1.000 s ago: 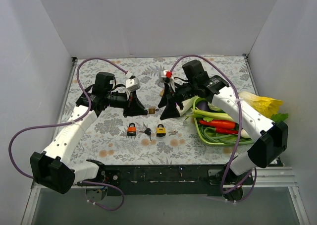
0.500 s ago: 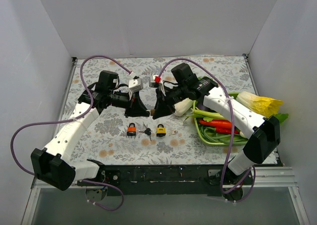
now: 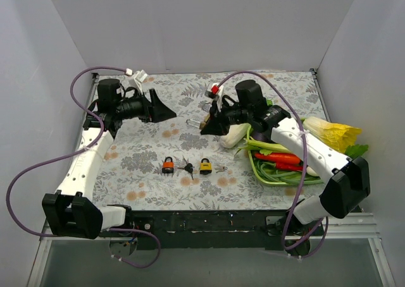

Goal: Lock with the key
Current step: Lock the lock.

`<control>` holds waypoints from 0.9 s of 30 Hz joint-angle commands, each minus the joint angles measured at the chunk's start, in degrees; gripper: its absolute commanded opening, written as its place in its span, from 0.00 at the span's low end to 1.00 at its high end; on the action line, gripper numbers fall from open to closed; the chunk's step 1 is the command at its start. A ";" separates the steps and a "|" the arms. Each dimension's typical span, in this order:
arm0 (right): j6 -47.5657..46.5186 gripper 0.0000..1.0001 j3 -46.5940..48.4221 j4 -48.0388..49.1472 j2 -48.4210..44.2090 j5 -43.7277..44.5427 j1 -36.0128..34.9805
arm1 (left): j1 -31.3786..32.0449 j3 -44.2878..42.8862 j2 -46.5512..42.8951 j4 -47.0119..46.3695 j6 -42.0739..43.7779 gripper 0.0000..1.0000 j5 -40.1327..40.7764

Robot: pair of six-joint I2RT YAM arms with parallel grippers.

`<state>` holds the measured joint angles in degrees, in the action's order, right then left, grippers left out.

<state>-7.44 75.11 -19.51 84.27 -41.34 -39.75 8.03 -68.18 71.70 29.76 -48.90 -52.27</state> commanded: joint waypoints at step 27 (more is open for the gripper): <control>17.37 0.01 7.07 22.14 6.17 30.18 -10.00 | 2.25 18.35 -7.45 -33.44 -60.69 0.67 18.17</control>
<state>8.40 79.85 -2.52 90.91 -12.82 -49.30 9.43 -50.50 66.35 -0.10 -107.28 -35.20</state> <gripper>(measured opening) 0.187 0.709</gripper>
